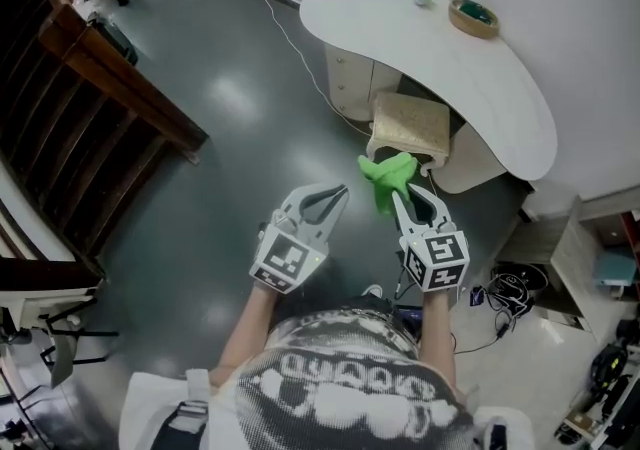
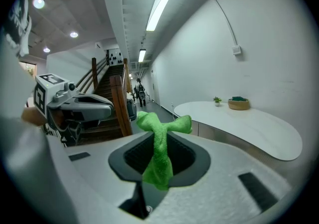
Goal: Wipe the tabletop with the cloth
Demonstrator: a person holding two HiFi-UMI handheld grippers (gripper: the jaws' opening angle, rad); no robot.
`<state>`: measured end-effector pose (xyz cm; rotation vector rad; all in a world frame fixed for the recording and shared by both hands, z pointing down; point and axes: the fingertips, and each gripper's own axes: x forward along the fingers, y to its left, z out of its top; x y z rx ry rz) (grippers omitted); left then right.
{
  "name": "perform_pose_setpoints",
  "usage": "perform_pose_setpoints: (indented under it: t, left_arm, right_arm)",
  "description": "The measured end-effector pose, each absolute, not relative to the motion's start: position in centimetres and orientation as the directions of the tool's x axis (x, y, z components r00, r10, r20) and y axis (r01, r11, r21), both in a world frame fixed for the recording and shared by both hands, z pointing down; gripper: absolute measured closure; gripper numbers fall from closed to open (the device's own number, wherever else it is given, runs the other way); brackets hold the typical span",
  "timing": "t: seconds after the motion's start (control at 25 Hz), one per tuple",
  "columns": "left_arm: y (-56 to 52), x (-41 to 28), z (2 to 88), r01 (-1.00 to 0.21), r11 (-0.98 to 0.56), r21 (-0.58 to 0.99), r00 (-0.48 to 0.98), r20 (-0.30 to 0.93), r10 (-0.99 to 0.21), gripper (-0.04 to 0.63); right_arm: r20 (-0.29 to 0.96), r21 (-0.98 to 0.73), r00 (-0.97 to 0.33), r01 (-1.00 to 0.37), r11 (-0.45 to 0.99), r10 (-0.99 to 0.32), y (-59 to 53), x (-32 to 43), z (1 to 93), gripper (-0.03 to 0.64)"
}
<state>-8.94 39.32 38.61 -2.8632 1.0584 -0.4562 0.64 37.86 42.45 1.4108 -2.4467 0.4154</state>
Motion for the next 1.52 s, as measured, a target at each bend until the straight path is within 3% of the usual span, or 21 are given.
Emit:
perform_pose_setpoints:
  t: [0.68, 1.52]
  left_arm:
    - [31.7, -19.6, 39.0, -0.594, -0.790, -0.151, 0.757, 0.228, -0.613, 0.586]
    - [22.8, -20.3, 41.6, -0.642, -0.759, -0.113, 0.721, 0.248, -0.647, 0.586]
  right_arm:
    - [0.404, -0.073, -0.428, -0.896, 0.438, -0.808, 31.9, -9.5, 43.0, 0.540]
    - [0.436, -0.082, -0.463, -0.875, 0.478, -0.772, 21.8, -9.6, 45.6, 0.538]
